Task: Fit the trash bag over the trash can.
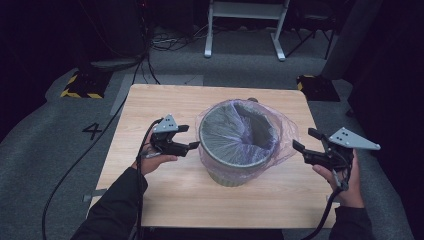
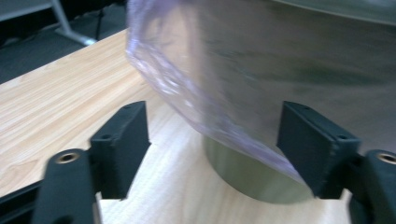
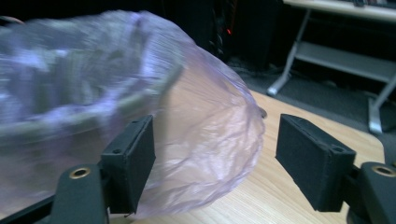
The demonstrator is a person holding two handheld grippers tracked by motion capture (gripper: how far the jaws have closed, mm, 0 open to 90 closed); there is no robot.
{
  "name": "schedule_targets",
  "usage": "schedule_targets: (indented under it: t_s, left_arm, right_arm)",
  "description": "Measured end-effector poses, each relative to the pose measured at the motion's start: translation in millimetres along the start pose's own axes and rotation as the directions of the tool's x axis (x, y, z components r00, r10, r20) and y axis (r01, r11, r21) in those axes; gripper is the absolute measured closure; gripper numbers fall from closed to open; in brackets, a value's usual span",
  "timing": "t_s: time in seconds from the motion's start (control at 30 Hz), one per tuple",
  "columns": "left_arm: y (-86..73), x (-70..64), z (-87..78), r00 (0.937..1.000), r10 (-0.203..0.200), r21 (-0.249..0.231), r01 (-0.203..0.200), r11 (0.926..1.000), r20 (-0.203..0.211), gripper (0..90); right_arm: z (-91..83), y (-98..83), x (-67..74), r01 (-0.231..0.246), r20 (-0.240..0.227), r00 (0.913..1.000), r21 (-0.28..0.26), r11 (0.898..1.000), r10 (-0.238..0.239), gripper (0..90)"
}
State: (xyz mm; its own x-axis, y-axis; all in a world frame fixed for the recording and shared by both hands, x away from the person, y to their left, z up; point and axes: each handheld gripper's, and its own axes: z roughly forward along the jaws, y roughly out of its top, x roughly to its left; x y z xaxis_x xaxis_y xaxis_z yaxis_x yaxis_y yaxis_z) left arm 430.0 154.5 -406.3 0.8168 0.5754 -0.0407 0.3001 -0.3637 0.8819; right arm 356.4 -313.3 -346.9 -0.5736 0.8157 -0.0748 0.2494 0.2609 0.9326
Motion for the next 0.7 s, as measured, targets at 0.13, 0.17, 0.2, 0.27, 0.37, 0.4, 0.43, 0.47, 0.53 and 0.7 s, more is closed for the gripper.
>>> schedule_targets:
  t_s: [0.13, 0.17, 0.2, 0.27, 0.37, 0.4, 0.43, 0.47, 0.53, 0.7]
  left_arm:
    - [4.4, 9.5, 12.4, 0.9987, -0.050, 0.019, 0.049, 0.9986, 0.010, 35.4]
    - [4.6, 11.0, 14.1, 0.9986, -0.052, 0.019, 0.052, 0.9984, 0.005, 40.1]
    - [4.5, 13.6, 16.7, 0.9985, -0.054, 0.022, 0.054, 0.9983, 0.010, 42.7]
    - [3.5, 16.4, 19.9, 0.9987, -0.037, 0.022, 0.037, 0.9991, 0.035, 55.6]
    - [2.2, 15.3, 26.0, 0.9989, -0.002, 0.034, 0.001, 0.9994, 0.047, 72.2]
    - [2.2, 14.3, 27.7, 0.9987, 0.010, 0.029, -0.012, 0.9995, 0.050, 79.8]
    - [2.5, 14.0, 28.5, 0.9985, 0.014, 0.025, -0.015, 0.9996, 0.052, 85.2]
    - [2.7, 13.4, 29.4, 0.9981, 0.019, 0.019, -0.020, 0.9996, 0.058, 88.6]
    - [3.3, 11.5, 31.4, 0.9987, 0.029, 0.028, -0.030, 0.9991, 0.041, 89.9]
    - [-1.6, 10.4, 37.2, 0.9991, 0.039, 0.075, -0.040, 0.9964, 0.018, 90.0]
  right_arm:
    - [22.3, -5.5, -11.6, -0.070, 0.000, 0.9975, 0.052, 0.996, 0.070, 36.7]
    - [27.3, -7.5, -13.5, -0.083, -0.006, 0.9965, 0.068, 0.994, 0.083, 38.8]
    - [31.0, -9.2, -14.6, -0.087, -0.006, 0.9962, 0.075, 0.993, 0.087, 41.4]
    - [40.6, -14.2, -17.5, -0.103, -0.033, 0.9937, 0.099, 0.990, 0.107, 45.9]
    - [49.9, -20.0, -20.2, -0.114, -0.071, 0.9899, 0.118, 0.986, 0.123, 57.8]
    - [52.3, -21.7, -20.8, -0.118, -0.087, 0.9878, 0.119, 0.986, 0.129, 65.1]
    - [54.0, -23.8, -21.4, -0.113, -0.104, 0.9867, 0.111, 0.987, 0.125, 71.7]
    - [55.1, -24.9, -21.6, -0.112, -0.118, 0.9852, 0.105, 0.988, 0.125, 74.4]
    - [57.4, -27.5, -21.6, -0.108, -0.134, 0.9837, 0.095, 0.990, 0.120, 84.1]
    - [63.1, -32.8, -21.1, -0.110, -0.151, 0.9812, 0.080, 0.991, 0.121, 90.0]
